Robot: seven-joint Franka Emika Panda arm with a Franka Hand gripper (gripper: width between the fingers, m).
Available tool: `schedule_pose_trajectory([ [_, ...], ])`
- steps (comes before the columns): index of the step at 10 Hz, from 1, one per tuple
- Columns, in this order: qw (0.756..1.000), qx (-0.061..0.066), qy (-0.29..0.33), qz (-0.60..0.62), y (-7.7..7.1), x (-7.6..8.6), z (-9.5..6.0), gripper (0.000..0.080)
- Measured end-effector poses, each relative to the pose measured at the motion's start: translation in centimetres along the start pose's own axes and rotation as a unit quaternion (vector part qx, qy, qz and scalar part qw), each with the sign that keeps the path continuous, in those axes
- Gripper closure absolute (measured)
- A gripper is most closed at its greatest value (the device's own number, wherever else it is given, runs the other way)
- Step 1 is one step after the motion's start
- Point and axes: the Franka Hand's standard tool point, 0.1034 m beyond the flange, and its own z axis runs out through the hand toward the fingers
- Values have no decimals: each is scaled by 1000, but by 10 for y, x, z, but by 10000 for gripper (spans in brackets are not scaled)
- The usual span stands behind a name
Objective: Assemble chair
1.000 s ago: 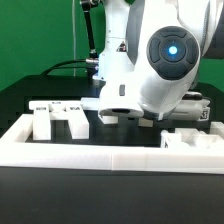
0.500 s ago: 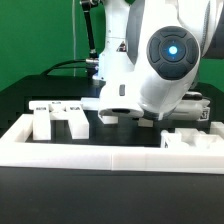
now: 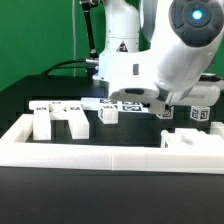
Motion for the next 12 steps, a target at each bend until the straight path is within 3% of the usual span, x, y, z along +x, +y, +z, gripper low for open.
schedule_pose_trajectory([
  [3,1000,1,22,-1,1,7,3,509],
  [5,994,4,107,-2,-2,18,-7,509],
  [7,989,6,148,-5,-10,7,-31,509],
  [9,977,9,215,-7,-15,8,-60,509],
  [12,947,13,320,-8,-16,15,-62,509],
])
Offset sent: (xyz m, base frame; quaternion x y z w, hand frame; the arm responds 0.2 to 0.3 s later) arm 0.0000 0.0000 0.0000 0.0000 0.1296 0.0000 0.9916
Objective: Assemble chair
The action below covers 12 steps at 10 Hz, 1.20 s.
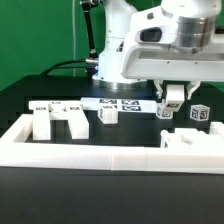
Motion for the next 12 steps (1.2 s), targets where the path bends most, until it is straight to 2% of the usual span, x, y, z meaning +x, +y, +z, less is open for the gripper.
schedule_pose_trajectory([
  [2,997,1,71,-3,-3,6,-3,509],
  [4,992,7,129,-12,-16,14,-34,509],
  [5,988,9,151,-16,-20,20,-45,509],
  [6,977,12,210,-21,-26,33,-54,509],
  [7,973,12,230,-21,-24,30,-47,509],
  [9,954,15,300,-23,-25,32,-48,509],
  [10,954,14,298,-24,-26,31,-46,509],
  [11,955,16,296,-30,-35,37,-54,509],
  [12,951,10,304,-54,-39,48,-60,509],
])
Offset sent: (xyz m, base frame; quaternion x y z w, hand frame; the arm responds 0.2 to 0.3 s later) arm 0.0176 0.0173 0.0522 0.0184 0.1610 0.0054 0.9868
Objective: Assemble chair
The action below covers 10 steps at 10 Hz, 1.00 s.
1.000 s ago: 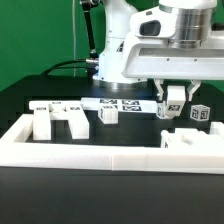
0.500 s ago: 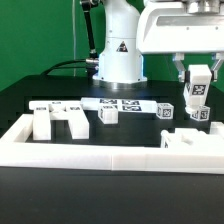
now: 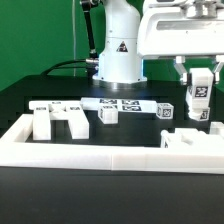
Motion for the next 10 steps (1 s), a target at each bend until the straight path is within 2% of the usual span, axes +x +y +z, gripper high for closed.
schedule_pose_trajectory([
  [1,1000,0,7,-27,0,12,5,509],
  [6,1000,0,3,-26,-2,9,9,509],
  [8,999,2,12,-36,-8,28,23,509],
  [10,998,1,18,-52,-6,40,33,509],
])
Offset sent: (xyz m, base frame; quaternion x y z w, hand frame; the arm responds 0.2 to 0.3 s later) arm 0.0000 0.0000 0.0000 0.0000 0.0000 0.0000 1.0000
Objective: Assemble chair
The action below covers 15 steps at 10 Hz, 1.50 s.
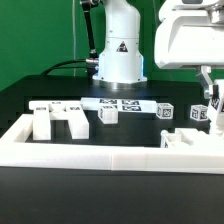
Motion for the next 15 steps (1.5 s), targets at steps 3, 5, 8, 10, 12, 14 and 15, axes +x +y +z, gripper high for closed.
schedule_pose_trajectory([
  [3,1000,-2,12,-1,0,-1,0,509],
  [5,998,-9,58,-3,2,-4,0,509],
  [8,998,-7,61,-6,-3,-8,3,509],
  [10,998,-6,60,-7,-5,-9,4,509],
  [12,998,-5,58,-10,-10,-14,9,509],
  [14,998,-4,55,-12,-12,-17,13,509],
  [15,998,-4,53,-12,-13,-19,15,509],
])
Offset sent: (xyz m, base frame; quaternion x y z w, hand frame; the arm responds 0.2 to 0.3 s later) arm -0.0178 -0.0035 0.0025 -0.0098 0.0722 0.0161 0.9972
